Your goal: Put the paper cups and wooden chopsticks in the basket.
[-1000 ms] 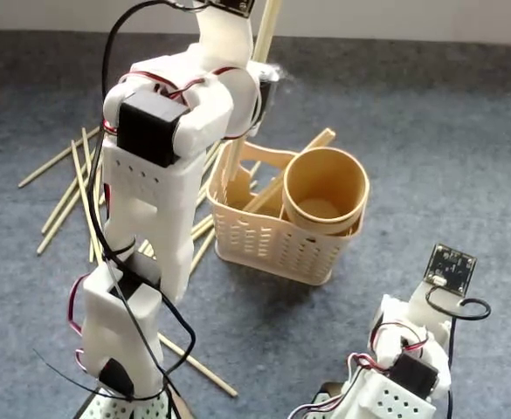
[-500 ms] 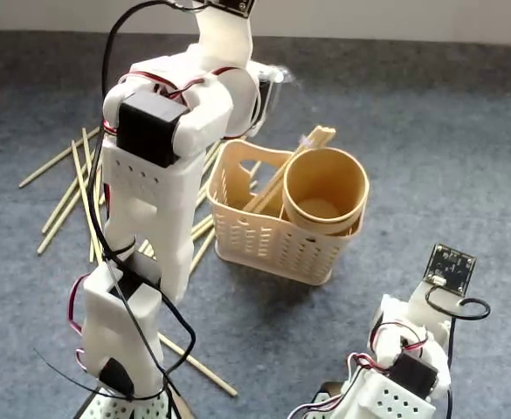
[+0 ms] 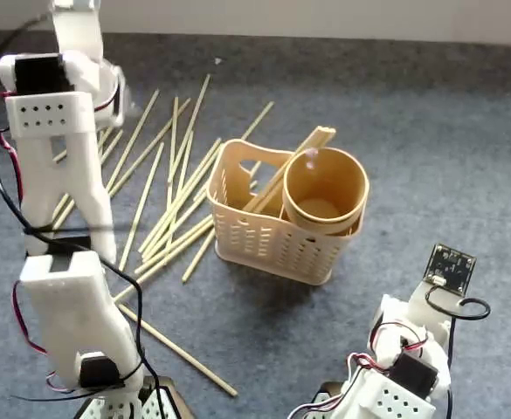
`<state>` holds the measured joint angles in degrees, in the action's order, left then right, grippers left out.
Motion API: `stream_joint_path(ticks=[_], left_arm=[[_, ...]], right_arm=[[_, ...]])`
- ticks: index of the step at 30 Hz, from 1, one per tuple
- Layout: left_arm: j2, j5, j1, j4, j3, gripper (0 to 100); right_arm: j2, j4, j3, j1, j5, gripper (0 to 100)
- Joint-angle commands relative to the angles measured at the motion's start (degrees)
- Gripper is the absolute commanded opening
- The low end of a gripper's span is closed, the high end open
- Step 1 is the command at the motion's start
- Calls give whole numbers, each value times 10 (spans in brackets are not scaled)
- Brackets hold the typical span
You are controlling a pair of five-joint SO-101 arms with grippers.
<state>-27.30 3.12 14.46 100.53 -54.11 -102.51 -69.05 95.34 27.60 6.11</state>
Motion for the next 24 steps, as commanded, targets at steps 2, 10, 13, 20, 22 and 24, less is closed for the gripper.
stream_joint_path(ticks=[2,10,13,20,22,24], left_arm=[[-40,112,69,-13,36,239],[-71,238,61,8,113,242],[-44,279,3,9,204,240],[120,368,-101,-2,421,242],[132,367,-115,-34,443,242],[131,367,-126,-62,458,242]], right_arm=[[-2,-4,86,0,4,56],[-2,-4,86,0,4,56],[-2,-4,86,0,4,56],[-2,-4,86,0,4,56],[-2,-4,86,0,4,56],[-2,-4,86,0,4,56]])
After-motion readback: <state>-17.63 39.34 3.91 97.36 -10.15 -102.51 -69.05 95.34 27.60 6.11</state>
